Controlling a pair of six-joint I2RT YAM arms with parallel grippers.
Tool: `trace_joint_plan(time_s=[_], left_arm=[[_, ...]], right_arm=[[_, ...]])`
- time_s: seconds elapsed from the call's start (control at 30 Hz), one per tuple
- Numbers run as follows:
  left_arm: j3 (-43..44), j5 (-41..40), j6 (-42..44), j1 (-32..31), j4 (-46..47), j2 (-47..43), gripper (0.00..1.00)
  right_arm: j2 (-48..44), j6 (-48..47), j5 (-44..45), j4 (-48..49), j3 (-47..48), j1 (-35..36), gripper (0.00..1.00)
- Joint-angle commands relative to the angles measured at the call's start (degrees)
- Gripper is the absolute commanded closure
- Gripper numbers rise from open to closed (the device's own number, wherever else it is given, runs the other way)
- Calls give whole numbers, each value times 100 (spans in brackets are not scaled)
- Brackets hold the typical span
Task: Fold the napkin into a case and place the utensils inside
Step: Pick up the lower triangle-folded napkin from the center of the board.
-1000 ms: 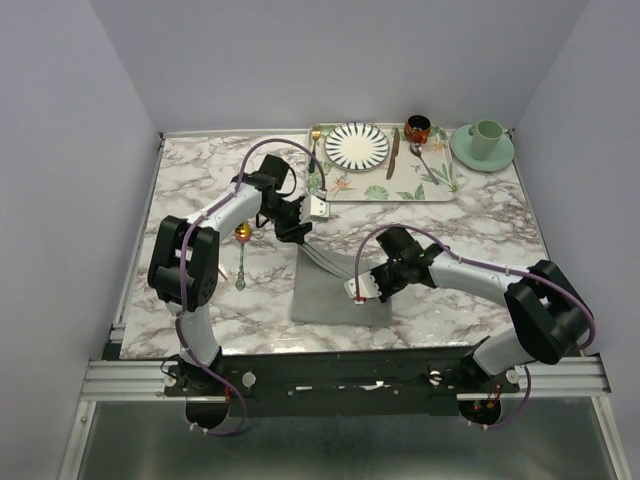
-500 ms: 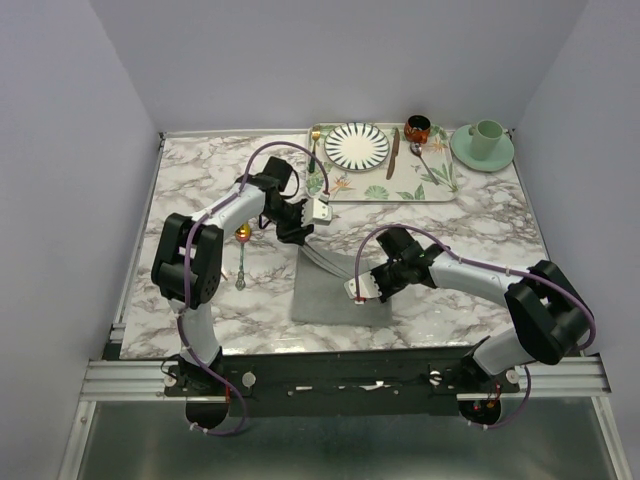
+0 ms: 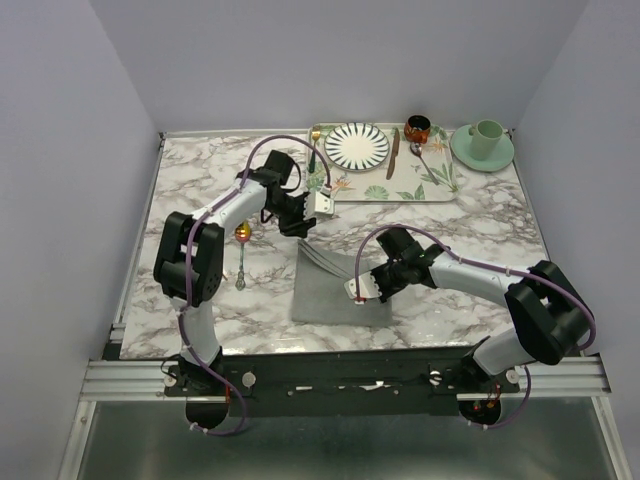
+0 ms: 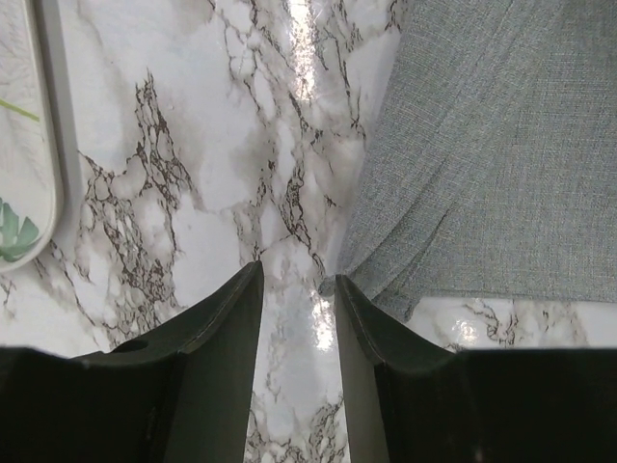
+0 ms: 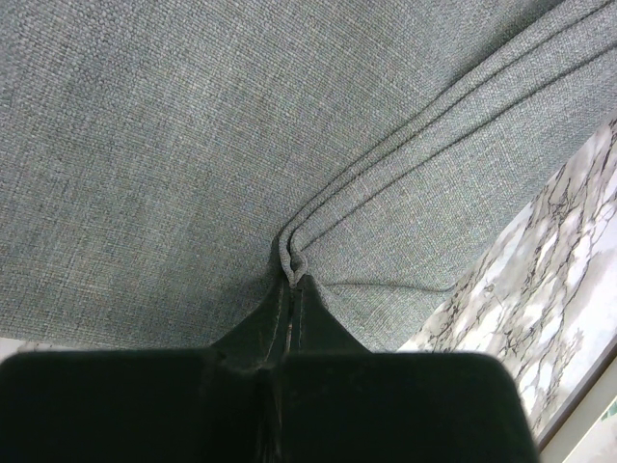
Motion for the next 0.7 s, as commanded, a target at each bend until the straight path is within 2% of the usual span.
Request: trace_joint_plan(time_s=[0.0, 0.3, 0.4, 0.67], left_arm=[[-93, -61, 221, -48, -145, 171, 53], [-146, -254, 397, -118, -215, 302, 53], [-137, -254, 467, -144, -276, 329, 57], [-207, -140, 485, -188, -408, 145, 75]], right_arm=[[88, -21, 257, -272, -229, -18, 99], [97, -12, 257, -281, -220, -18, 99], [97, -12, 257, -281, -220, -18, 99], [-140, 234, 222, -342, -168, -10, 99]])
